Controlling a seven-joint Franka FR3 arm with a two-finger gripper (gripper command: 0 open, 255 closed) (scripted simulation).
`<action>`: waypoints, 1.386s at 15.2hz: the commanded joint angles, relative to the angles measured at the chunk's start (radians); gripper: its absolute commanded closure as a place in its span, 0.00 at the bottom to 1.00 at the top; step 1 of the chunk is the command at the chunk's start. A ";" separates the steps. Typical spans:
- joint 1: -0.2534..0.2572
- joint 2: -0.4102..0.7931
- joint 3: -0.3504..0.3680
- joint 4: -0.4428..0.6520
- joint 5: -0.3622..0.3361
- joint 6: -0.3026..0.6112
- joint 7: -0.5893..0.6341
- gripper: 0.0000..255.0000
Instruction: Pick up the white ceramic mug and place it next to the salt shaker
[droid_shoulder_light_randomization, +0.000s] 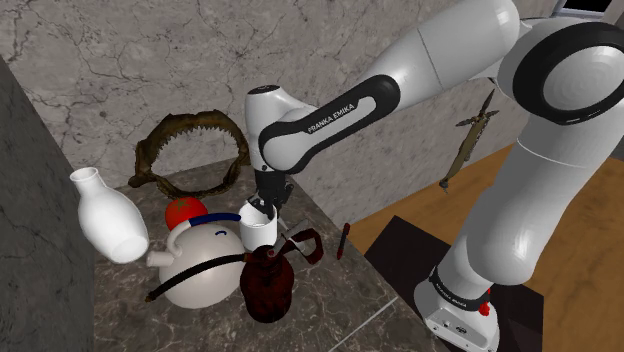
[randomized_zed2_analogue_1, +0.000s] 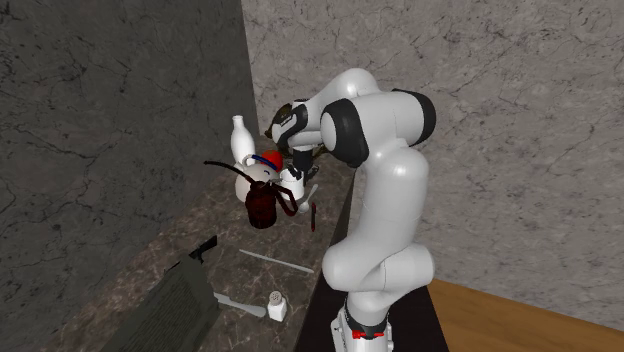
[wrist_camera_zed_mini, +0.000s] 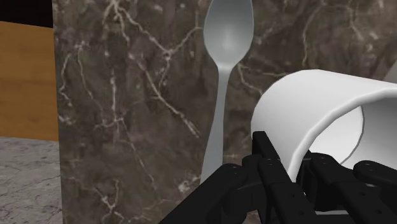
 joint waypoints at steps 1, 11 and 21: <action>0.000 -0.008 0.000 0.005 0.002 -0.013 -0.001 1.00; -0.003 -0.074 -0.002 0.073 0.020 -0.145 -0.009 1.00; -0.006 -0.120 -0.006 0.161 0.029 -0.277 -0.011 1.00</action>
